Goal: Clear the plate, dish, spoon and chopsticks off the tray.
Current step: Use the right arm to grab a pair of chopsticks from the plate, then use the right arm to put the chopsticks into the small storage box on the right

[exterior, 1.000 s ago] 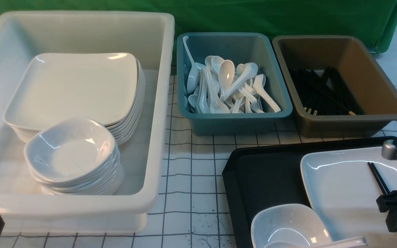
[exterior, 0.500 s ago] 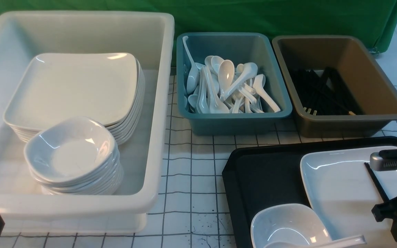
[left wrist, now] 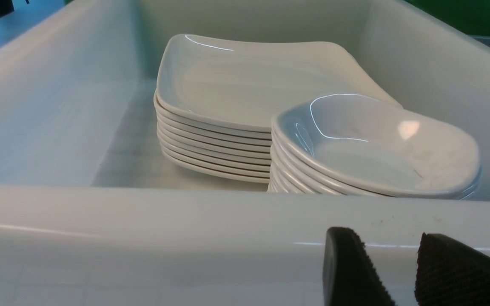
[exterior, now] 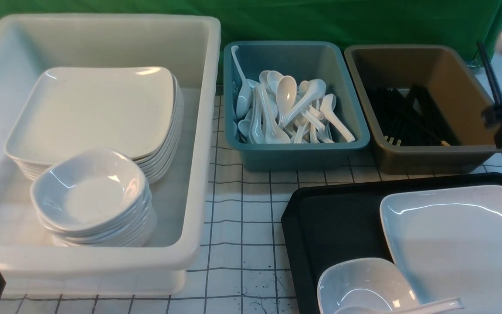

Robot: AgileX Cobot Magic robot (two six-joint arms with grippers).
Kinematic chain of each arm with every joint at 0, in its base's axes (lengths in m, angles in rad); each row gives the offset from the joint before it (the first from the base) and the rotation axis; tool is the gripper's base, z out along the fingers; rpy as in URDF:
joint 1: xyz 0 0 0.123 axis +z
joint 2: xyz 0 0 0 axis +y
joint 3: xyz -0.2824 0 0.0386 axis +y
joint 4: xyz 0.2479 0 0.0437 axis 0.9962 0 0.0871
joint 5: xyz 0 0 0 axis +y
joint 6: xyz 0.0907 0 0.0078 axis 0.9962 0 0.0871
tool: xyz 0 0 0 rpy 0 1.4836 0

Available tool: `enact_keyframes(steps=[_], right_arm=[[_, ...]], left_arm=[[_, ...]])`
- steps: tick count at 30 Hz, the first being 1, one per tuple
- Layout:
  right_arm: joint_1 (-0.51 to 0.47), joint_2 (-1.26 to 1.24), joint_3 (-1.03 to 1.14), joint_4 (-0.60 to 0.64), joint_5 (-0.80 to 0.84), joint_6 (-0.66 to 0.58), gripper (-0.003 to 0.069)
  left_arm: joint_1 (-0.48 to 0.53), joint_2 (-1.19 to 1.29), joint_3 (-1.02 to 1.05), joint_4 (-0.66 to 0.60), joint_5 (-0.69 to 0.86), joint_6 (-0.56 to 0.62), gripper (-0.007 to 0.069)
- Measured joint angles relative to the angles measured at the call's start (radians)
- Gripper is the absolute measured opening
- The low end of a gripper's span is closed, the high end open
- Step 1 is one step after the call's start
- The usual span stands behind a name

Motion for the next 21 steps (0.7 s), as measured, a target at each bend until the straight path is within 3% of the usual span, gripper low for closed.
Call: enact_keyframes(steps=[8,13,16,17,21], right_arm=[[0.000,0.270,-0.274,0.001,-0.241,0.000,0.0169],[0.005,0.420,-0.310,0.001,-0.402,0.003,0.0177],[0.011,0.468,-0.310,0.001,-0.403,0.003,0.0222],[0.016,0.500,-0.310,0.001,-0.385,0.003,0.0280],[0.026,0.522,-0.311,0.002,-0.284,0.004,0.0367]], left_arm=[[0.000,0.000,0.000,0.000,0.000,0.000,0.0240],[0.000,0.000,0.000,0.000,0.000,0.000,0.0240],[0.000,0.000,0.000,0.000,0.000,0.000,0.0240],[0.000,0.000,0.000,0.000,0.000,0.000,0.0240],[0.000,0.000,0.000,0.000,0.000,0.000,0.0240]])
